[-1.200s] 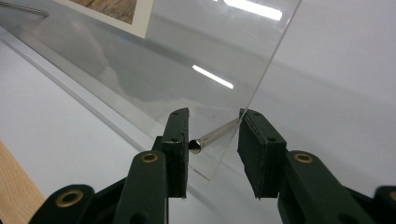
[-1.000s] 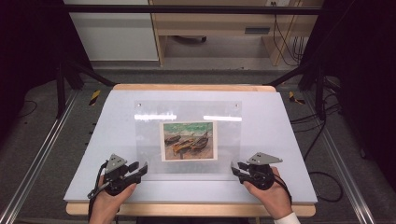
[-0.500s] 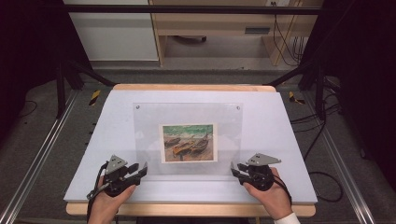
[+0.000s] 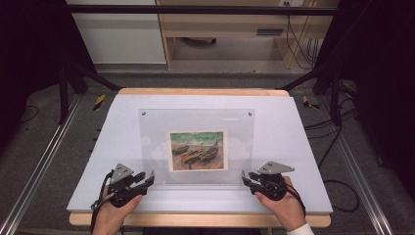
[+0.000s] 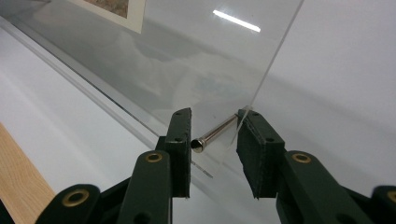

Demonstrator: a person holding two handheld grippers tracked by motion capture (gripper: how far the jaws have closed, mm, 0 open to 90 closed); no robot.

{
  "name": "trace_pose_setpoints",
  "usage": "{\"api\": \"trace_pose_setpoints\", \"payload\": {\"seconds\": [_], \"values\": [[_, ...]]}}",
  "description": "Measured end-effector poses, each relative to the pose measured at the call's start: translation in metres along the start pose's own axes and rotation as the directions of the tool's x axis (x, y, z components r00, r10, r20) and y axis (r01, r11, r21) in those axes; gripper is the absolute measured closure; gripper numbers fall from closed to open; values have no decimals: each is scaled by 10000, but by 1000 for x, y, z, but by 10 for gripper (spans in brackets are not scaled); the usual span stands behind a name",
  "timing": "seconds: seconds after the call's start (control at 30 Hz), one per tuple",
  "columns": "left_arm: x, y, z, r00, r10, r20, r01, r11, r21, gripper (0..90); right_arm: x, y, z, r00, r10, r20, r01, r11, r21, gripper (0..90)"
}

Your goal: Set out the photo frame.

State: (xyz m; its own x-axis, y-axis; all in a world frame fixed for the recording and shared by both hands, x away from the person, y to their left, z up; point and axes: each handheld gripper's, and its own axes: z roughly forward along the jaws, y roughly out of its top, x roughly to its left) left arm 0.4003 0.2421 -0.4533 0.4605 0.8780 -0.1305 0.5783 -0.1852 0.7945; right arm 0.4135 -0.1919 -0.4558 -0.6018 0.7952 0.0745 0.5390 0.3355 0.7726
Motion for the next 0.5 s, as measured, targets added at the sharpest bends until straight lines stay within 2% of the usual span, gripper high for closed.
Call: {"api": "trace_pose_setpoints", "payload": {"seconds": [0.5], "values": [[0,0,0,10000,-2,13,1,10000,39,585,1,0,0,10000,-17,2,17,10000,59,661]]}}
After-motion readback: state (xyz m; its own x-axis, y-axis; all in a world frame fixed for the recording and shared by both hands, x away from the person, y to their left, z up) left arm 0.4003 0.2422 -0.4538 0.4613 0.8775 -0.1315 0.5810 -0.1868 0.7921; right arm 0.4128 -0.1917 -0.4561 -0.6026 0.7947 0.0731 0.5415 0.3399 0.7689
